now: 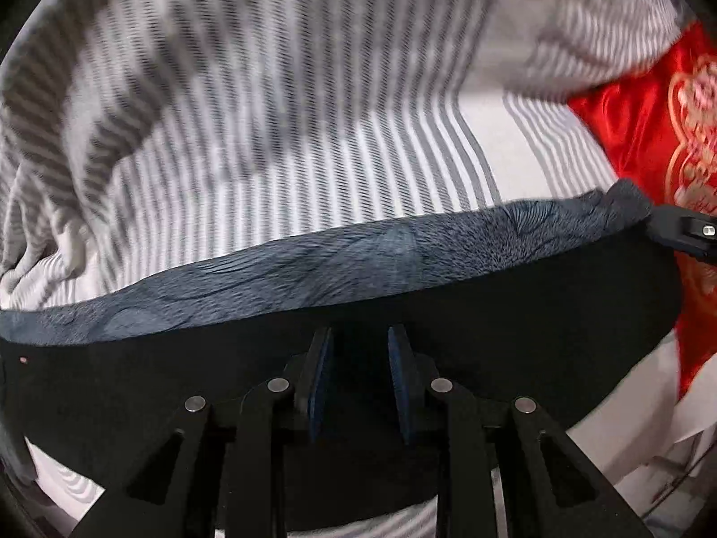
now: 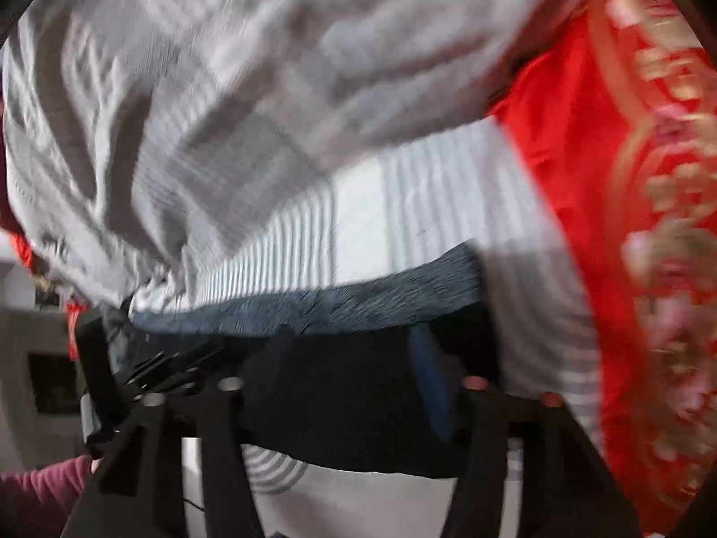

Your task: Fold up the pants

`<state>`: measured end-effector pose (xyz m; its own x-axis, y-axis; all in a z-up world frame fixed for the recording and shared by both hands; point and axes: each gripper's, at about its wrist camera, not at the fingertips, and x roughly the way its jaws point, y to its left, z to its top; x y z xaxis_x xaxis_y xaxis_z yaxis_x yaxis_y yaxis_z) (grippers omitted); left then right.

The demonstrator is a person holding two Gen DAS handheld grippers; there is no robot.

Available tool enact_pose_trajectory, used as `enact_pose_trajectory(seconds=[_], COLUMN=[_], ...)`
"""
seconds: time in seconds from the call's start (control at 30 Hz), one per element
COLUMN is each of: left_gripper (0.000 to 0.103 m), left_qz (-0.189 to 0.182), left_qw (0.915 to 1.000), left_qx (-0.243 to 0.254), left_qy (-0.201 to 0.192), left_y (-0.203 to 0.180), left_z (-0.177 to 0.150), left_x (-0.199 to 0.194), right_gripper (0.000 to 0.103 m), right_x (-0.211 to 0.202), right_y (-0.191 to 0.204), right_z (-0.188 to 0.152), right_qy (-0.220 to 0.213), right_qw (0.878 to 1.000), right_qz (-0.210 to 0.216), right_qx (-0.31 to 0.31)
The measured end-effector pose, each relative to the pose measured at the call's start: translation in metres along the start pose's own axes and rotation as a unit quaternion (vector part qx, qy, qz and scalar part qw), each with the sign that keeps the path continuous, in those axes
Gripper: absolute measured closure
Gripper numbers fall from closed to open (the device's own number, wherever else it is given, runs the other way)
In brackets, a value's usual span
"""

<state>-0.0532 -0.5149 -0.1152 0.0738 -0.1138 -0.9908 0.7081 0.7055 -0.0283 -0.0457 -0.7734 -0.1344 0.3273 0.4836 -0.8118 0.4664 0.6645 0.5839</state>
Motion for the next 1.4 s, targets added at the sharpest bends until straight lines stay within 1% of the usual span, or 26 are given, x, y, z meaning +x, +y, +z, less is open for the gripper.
enact_pose_trajectory(seconds=[0.03,0.1,0.13,0.17,0.23,0.27,0.3,0.33,0.37,0.43,0.47,0.53,0.6,0.67,0.7,0.73,0.77,0.8,0.87,0.9,0.97,1.03,1.13,1.2,1.27,1.4], left_gripper=[0.076,0.076,0.076,0.076,0.076,0.076,0.076,0.076,0.076,0.076,0.076,0.076,0.076,0.074,0.062,0.052,0.04,0.04,0.039,0.036,0.034,0.034,0.034,0.034,0.034,0.034], left_qz=[0.014,0.022,0.024,0.024,0.017,0.016,0.023,0.032,0.036,0.043,0.053,0.078,0.089,0.093,0.096,0.134,0.155,0.166,0.168,0.166,0.161,0.15,0.141,0.136,0.138,0.153], left_qw=[0.9999,0.9997,0.9994,0.9993,0.9997,0.9996,0.9991,0.9987,0.9984,0.9968,0.9953,0.9922,0.9882,0.9863,0.9867,0.9838,0.9816,0.9808,0.9805,0.9801,0.9793,0.9804,0.982,0.9812,0.9791,0.9702], left_qx=[0.006,0.0,-0.005,-0.003,-0.008,-0.014,-0.019,-0.024,-0.031,-0.062,-0.078,-0.097,-0.124,-0.134,-0.13,-0.119,-0.11,-0.1,-0.099,-0.106,-0.121,-0.127,-0.126,-0.136,-0.149,-0.188], left_qy=[-0.005,-0.009,-0.024,-0.028,-0.016,-0.019,-0.03,-0.033,-0.033,-0.028,-0.024,-0.013,0.005,0.021,0.017,-0.013,-0.017,-0.019,-0.024,-0.024,-0.02,-0.013,-0.006,-0.011,-0.012,-0.011], left_y=[-0.006,-0.008,-0.008,-0.009,-0.006,-0.002,0.006,0.014,0.02,0.045,0.06,0.08,0.102,0.113,0.115,0.112,0.11,0.107,0.106,0.107,0.114,0.119,0.118,0.119,0.121,0.16], left_z=[0.002,0.007,0.009,0.013,0.019,0.019,0.018,0.016,0.014,0.004,-0.002,-0.013,-0.023,-0.031,-0.033,-0.035,-0.035,-0.036,-0.038,-0.039,-0.041,-0.04,-0.043,-0.055,-0.068,-0.102], left_x=[0.009,0.022,0.022,0.021,0.018,0.012,0.003,-0.004,-0.007,-0.016,-0.017,-0.016,-0.005,0.01,0.017,0.015,0.015,0.016,0.014,0.014,0.012,0.011,0.001,-0.013,-0.024,-0.046], right_gripper=[0.064,0.066,0.089,0.103,0.103,0.098,0.095,0.083,0.057,0.024,0.024,0.024,0.024,0.024,0.024,0.023,0.021,0.02,0.016,0.015,0.006,0.001,0.0,0.0,0.0,0.0], right_x=[0.01,0.032,0.04,0.039,0.03,0.023,0.018,0.012,0.007,0.001,-0.001,0.007,0.015,0.034,0.04,0.043,0.043,0.045,0.049,0.051,0.055,0.061,0.07,0.07,0.064,0.046], right_y=[-0.002,-0.014,-0.023,-0.031,-0.043,-0.042,-0.038,-0.03,-0.021,-0.006,0.005,0.021,0.021,0.012,0.01,0.009,0.013,0.017,0.021,0.022,0.024,0.026,0.038,0.041,0.044,0.057], right_z=[0.002,0.01,0.015,0.021,0.028,0.029,0.029,0.027,0.023,0.013,0.005,-0.008,-0.017,-0.025,-0.026,-0.029,-0.031,-0.033,-0.036,-0.037,-0.035,-0.031,-0.032,-0.034,-0.035,-0.05], right_qy=[0.009,0.018,0.016,0.007,-0.001,-0.007,-0.007,-0.005,-0.004,-0.005,-0.006,0.0,0.004,0.024,0.026,0.014,0.006,0.008,0.007,0.007,0.011,0.025,0.047,0.055,0.049,0.035], right_qw=[1.0,0.997,0.996,0.996,0.997,0.996,0.996,0.996,0.996,0.996,0.996,0.994,0.993,0.989,0.989,0.988,0.987,0.985,0.981,0.981,0.983,0.984,0.979,0.976,0.979,0.994], right_qz=[-0.011,-0.066,-0.084,-0.086,-0.077,-0.083,-0.088,-0.092,-0.091,-0.086,-0.083,-0.094,-0.108,-0.134,-0.136,-0.137,-0.141,-0.148,-0.159,-0.157,-0.146,-0.14,-0.161,-0.169,-0.157,-0.069], right_qx=[-0.004,-0.02,-0.024,-0.014,0.032,0.038,0.032,0.017,0.003,-0.013,-0.027,-0.05,-0.056,-0.049,-0.049,-0.063,-0.077,-0.092,-0.109,-0.114,-0.113,-0.108,-0.115,-0.128,-0.118,-0.073])
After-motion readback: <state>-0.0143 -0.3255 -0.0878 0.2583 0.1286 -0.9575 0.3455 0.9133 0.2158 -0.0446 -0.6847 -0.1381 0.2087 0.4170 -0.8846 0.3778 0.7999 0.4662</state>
